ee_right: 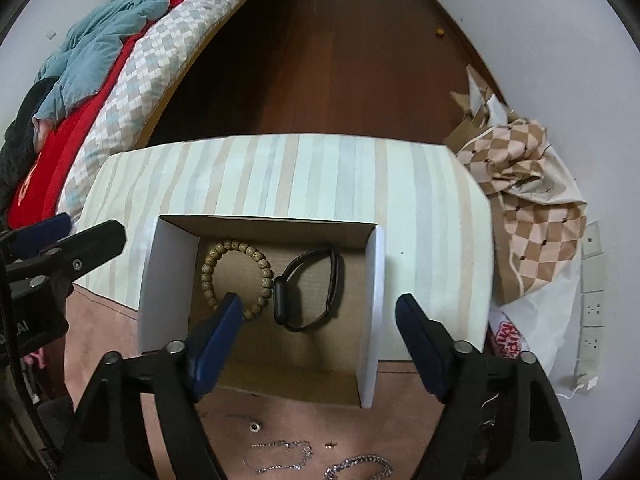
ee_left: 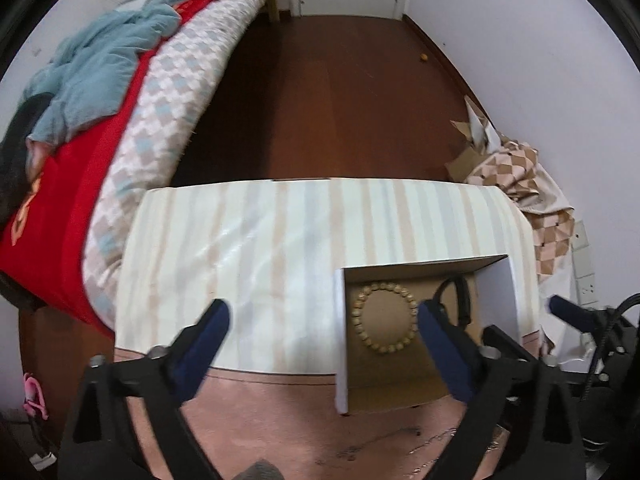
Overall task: Organize jewelry
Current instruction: 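Carry bead bracelet and watch band into the white box and open both tools, then lift both open tools up and away from the box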
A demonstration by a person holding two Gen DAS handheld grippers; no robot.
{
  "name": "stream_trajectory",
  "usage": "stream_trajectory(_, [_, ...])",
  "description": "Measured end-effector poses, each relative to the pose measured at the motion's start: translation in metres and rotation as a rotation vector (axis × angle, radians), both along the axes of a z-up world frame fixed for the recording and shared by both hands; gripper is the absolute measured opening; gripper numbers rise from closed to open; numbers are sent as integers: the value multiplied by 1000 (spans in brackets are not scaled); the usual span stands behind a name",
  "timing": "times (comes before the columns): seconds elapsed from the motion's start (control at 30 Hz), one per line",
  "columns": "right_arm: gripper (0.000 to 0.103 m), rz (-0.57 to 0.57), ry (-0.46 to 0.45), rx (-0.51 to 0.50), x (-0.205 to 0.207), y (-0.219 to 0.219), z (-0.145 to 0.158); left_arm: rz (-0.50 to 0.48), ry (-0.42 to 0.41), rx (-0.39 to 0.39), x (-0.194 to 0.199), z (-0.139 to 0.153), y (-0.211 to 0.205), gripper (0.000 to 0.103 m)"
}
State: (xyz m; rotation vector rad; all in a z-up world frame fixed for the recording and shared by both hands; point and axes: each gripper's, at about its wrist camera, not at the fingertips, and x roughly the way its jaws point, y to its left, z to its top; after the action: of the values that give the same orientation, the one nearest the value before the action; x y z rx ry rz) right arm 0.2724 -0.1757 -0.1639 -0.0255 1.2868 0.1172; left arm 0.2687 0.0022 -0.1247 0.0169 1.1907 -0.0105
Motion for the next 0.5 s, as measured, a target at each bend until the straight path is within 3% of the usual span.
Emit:
stream_trajectory(0.07, [95, -7, -19, -31, -6, 1, 3, 13, -22, 29, -9, -1, 2, 102])
stream_trajectory(0.27, [98, -32, -45, -118, -30, 0, -2, 32, -63, 60, -32, -6, 2, 102])
stream_trajectory(0.5, [98, -64, -73, -121, -57, -6, 5, 58, -73, 57, -57, -3, 0, 102])
